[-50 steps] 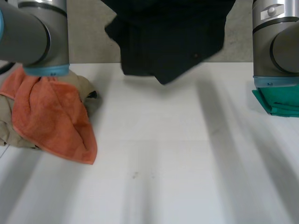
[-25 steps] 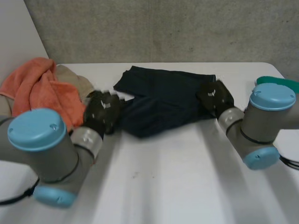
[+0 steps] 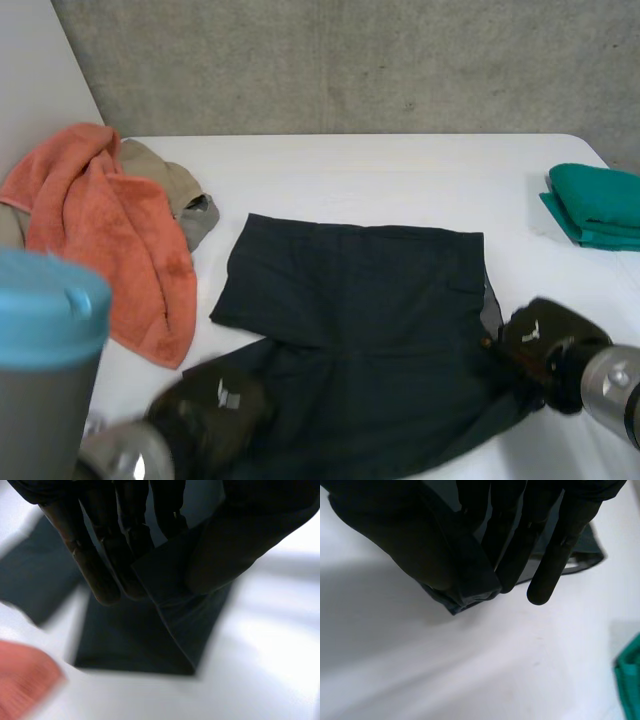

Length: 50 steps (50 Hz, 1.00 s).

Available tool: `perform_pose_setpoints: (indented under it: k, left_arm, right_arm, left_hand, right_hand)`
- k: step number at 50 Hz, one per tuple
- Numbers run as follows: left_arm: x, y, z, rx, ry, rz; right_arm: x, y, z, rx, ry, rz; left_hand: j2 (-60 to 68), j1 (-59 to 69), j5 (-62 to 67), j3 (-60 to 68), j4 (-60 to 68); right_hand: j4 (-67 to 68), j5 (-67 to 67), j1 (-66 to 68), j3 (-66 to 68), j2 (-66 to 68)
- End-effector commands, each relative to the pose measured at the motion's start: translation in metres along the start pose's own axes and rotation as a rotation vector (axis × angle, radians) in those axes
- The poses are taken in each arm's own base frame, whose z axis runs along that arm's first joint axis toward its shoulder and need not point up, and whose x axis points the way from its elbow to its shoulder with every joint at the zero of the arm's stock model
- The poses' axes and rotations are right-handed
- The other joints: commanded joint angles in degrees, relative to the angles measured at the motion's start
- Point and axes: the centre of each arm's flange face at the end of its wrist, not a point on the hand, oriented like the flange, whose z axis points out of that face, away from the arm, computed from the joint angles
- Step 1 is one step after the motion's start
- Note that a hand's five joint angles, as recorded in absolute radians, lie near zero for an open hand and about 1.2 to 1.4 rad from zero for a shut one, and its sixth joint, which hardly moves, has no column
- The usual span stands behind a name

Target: Fold the laundry.

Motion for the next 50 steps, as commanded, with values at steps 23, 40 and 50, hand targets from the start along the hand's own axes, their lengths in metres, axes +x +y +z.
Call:
perform_pose_setpoints:
  k: [23, 40, 50]
  left_arm:
    - [-0.138, -0.076, 0.224, 0.656, -0.596, 0.057]
    - [-0.117, -0.060, 0.175, 0.652, -0.531, -0.065]
    - [-0.109, -0.053, 0.176, 0.631, -0.505, -0.080]
  right_arm:
    - [0.081, -0.041, 0.200, 0.405, 0.535, 0.156]
    - [0.056, -0.005, 0.116, 0.236, 0.140, 0.568]
    - [0.044, 0.014, 0.145, 0.189, 0.146, 0.555]
  left_hand:
    - [-51.6, -48.7, -50.5, -51.4, -51.6]
    - [-58.8, -55.9, -57.7, -58.6, -58.9]
    - [-58.8, -55.9, -57.7, -58.6, -58.9]
  right_hand:
    - [-58.8, -57.3, -55.4, -58.8, -57.7]
    - [-51.7, -50.2, -48.3, -51.6, -50.5]
    - [-7.0, -5.6, -3.7, -7.0, -5.9]
